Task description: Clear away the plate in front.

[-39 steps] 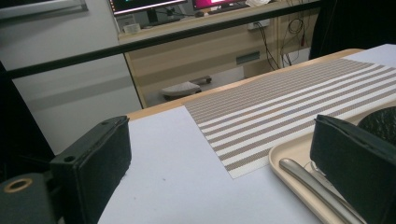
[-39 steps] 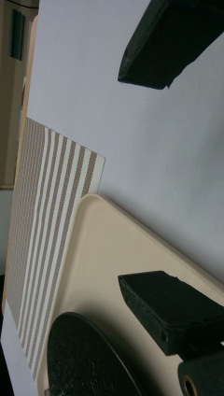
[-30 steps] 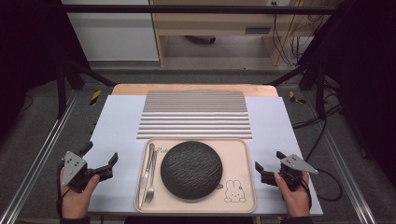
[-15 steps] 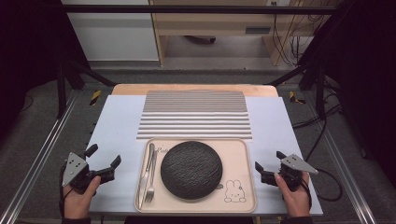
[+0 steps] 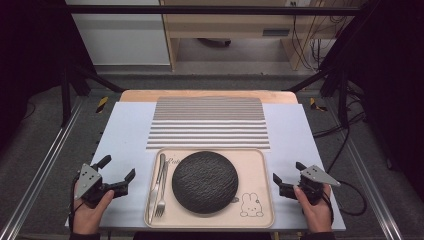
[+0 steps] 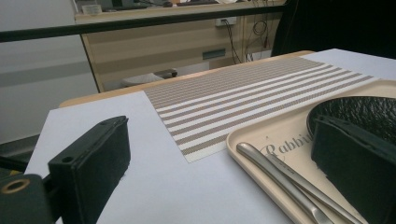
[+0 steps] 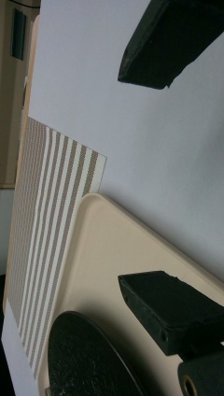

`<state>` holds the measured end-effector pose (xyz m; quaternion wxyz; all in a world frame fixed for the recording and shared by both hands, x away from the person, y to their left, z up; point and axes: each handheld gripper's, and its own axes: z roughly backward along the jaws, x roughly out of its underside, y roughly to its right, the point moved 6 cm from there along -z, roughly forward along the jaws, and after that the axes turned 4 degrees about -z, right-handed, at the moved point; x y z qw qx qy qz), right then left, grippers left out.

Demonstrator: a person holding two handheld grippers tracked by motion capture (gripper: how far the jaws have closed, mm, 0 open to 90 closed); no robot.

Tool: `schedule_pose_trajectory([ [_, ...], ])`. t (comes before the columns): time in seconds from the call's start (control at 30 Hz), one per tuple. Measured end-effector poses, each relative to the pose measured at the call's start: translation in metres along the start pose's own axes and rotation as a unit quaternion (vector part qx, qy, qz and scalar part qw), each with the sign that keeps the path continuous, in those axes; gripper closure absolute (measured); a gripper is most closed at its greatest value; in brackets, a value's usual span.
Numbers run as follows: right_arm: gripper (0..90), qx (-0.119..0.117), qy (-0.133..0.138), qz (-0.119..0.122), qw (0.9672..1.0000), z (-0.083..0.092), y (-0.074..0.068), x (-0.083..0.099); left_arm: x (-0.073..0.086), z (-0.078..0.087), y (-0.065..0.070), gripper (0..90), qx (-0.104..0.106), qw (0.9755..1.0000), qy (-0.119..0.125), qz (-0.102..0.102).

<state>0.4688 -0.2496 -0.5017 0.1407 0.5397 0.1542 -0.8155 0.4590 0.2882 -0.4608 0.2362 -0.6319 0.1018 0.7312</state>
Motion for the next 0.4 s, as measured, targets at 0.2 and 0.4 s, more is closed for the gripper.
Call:
schedule_pose_trajectory([
  [0.2,4.5,-0.001,0.002,-0.001,1.0,0.0004,0.0001,-0.0004,-0.0012,-0.0019,0.0065,4.6,0.007,1.0,0.001,-0.003],
  [0.4,4.5,0.001,0.006,0.003,1.0,0.0012,0.0003,-0.0011,-0.0022,-0.0025,0.0089,4.6,0.008,1.0,0.003,-0.004],
])
